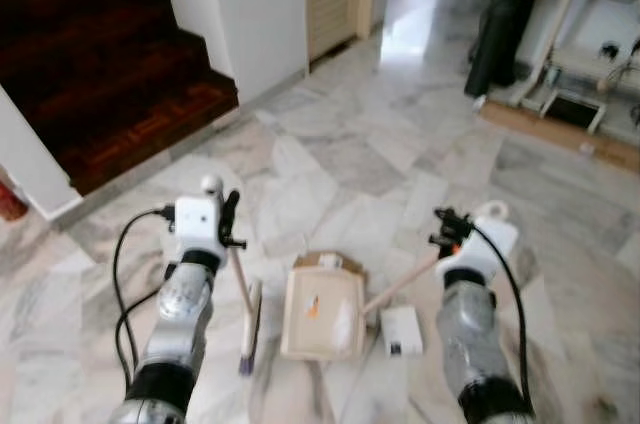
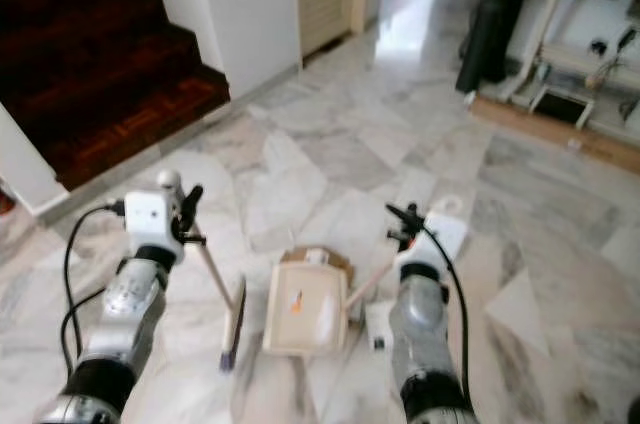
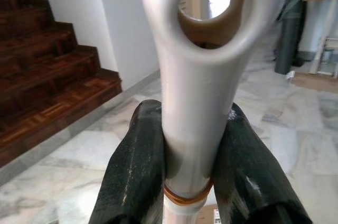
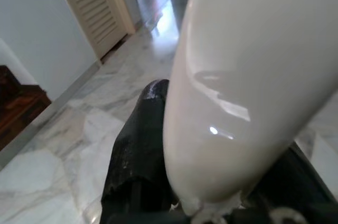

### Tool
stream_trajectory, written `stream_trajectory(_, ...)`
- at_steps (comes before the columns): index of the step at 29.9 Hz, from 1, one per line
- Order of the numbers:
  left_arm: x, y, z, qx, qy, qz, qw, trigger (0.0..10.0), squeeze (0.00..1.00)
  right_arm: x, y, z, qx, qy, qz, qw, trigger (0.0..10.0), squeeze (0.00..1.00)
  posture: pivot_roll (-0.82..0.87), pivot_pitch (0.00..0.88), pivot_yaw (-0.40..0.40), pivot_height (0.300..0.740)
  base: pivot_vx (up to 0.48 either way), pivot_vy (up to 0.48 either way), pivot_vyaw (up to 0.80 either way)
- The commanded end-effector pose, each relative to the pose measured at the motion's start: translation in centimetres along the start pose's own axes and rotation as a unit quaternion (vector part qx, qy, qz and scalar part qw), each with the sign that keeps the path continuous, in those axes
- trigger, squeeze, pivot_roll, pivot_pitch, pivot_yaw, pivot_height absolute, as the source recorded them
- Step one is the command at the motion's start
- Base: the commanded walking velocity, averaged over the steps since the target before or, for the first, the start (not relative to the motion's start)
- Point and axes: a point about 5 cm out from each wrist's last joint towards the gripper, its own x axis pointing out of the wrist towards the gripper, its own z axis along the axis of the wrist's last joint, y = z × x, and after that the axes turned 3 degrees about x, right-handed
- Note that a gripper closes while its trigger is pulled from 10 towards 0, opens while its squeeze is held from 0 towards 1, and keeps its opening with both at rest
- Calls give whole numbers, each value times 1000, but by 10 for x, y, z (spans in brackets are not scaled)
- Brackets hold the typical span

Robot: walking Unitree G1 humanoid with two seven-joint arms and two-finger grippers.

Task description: Sweep floor

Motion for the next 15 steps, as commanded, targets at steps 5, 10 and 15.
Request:
stream_trajectory(5,5,4,13,5,-30,2,1000,10000,0,6,11,13,5,-27,16,999,10000,0,-30,0,19,740,0,322,0)
stream_trajectory(10,6,4,14,6,-31,2,1000,10000,0,6,13,12,3,-26,20,999,10000,0,-29,0,19,740,0,324,0)
stream_trajectory(15,6,5,13,6,-30,2,1000,10000,0,7,15,10,7,-18,26,999,10000,0,-30,0,23,740,0,322,0)
